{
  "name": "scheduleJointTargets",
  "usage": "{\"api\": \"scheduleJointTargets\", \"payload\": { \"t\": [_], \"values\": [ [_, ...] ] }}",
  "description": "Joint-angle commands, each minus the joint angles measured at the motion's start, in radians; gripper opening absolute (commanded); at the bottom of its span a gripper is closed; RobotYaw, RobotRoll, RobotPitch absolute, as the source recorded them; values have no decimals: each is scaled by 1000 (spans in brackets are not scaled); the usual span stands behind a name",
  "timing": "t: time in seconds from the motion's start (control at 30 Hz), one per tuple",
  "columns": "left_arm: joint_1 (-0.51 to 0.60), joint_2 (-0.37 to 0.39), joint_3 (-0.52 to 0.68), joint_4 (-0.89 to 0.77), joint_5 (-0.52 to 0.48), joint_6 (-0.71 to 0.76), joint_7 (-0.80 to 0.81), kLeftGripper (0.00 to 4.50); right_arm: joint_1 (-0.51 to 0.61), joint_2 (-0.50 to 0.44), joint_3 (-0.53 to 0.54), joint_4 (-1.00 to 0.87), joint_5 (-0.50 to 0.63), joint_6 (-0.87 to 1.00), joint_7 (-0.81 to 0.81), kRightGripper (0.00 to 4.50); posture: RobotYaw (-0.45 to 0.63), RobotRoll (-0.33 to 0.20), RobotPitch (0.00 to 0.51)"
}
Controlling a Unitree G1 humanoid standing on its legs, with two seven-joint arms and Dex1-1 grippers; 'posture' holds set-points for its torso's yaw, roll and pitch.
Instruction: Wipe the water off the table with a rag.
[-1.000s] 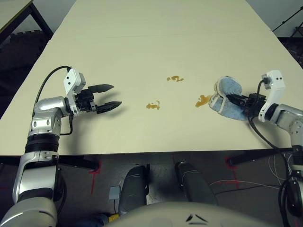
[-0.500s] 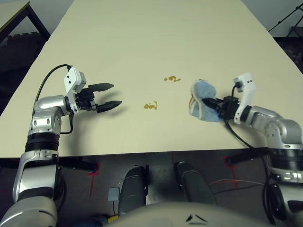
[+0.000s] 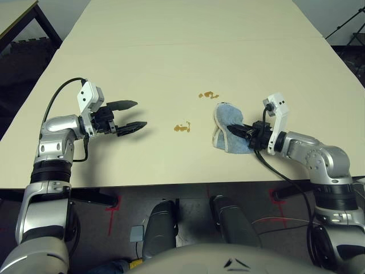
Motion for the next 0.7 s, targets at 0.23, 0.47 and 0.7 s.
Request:
{"api": "scheduleJointTargets", "payload": {
  "t": [0.23,0.47,0.7],
  "values": [
    [-11,0,-10,51,20,-26,-7,4500,10,-199,-108,99,-13,-40,21,123,-209,0,141],
    [-26,1,-13,75,27,-34,-17,4500,-20,-289,-177,133,4,-56,24,123,-218,0,141],
    [-20,38,-14,122,51,-55,-41,4500,-95,-75,-277,-126,311,216,-102,122,-213,0,148]
  ]
}}
